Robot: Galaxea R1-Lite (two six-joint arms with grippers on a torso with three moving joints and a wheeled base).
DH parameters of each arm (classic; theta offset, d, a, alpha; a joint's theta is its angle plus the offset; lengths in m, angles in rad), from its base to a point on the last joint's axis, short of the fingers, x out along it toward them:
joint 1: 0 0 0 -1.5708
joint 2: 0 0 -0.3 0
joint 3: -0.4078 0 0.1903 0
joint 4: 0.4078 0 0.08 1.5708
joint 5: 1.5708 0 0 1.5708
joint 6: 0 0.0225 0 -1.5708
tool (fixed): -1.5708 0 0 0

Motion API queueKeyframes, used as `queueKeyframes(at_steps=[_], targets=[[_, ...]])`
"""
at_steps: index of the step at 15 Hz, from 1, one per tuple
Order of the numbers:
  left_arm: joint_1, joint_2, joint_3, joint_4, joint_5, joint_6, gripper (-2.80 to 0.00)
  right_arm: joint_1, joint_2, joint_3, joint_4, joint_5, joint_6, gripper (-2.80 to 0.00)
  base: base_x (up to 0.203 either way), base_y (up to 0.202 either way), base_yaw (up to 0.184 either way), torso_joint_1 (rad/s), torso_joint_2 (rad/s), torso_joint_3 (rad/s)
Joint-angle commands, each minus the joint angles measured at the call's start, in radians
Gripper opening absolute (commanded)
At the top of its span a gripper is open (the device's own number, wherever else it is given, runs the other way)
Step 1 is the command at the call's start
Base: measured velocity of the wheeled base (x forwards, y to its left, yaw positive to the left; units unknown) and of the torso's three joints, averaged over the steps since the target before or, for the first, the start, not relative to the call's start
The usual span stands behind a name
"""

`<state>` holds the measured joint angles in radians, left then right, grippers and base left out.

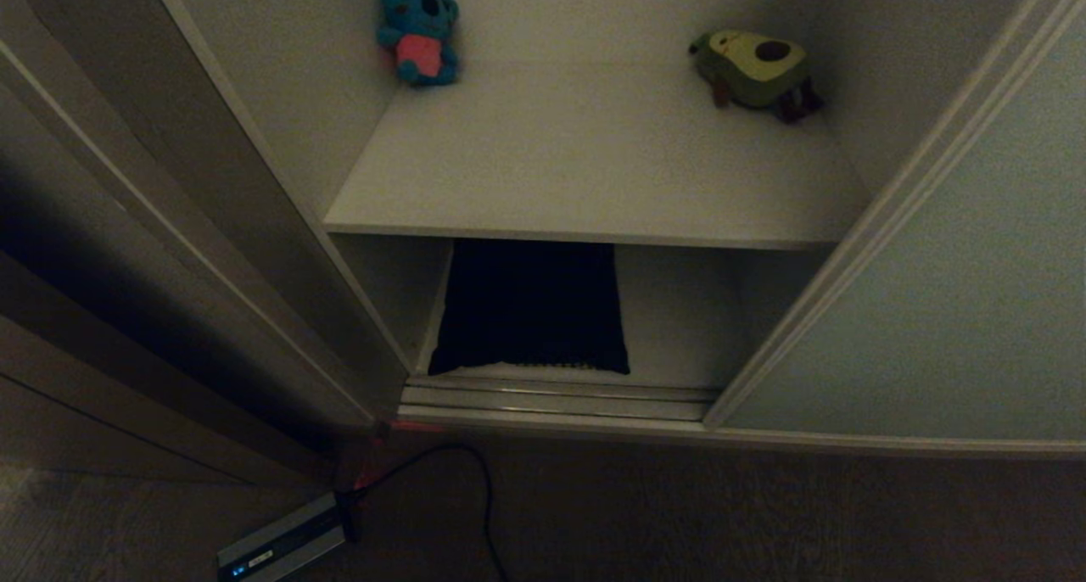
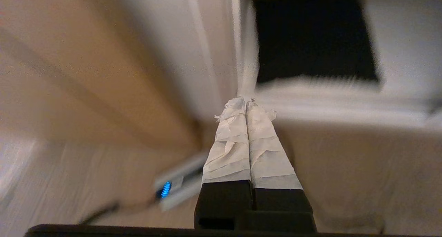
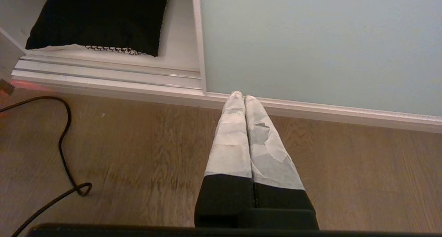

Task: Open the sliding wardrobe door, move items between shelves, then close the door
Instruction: Open the door

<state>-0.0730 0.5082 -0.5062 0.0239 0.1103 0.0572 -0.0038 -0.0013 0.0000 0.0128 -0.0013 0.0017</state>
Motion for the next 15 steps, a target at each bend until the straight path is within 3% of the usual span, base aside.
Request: queueKeyframes(at_steps=[1, 4, 6, 9, 11, 15], targets=[[0.072, -0.224, 0.2, 0.022, -0.03, 0.017, -2.8, -0.001, 0.0, 0.005, 0.001, 0.0, 0.0, -2.8, 0.0, 0.0, 0.0, 0.0, 0.0, 0.0], [0.088, -0.296, 0.395, -0.031, -0.064, 0.034, -2.8, -0.001, 0.0, 0.005, 0.001, 0.0, 0.0, -2.8, 0.0, 0.0, 0.0, 0.0, 0.0, 0.0], [0.08, -0.436, 0.468, -0.036, -0.107, 0.057, -2.8, -0.001, 0.0, 0.005, 0.0, 0.0, 0.0, -2.8, 0.0, 0.0, 0.0, 0.0, 0.0, 0.0], [0.072, -0.509, 0.505, -0.016, -0.158, 0.039, -2.8, -0.001, 0.0, 0.005, 0.001, 0.0, 0.0, -2.8, 0.0, 0.0, 0.0, 0.0, 0.0, 0.0], [0.071, -0.508, 0.506, -0.024, -0.116, -0.012, -2.8, -0.001, 0.0, 0.005, 0.001, 0.0, 0.0, -2.8, 0.0, 0.0, 0.0, 0.0, 0.0, 0.0], [0.071, -0.508, 0.503, -0.02, -0.109, -0.039, -2.8, -0.001, 0.0, 0.005, 0.001, 0.0, 0.0, -2.8, 0.0, 0.0, 0.0, 0.0, 0.0, 0.0]])
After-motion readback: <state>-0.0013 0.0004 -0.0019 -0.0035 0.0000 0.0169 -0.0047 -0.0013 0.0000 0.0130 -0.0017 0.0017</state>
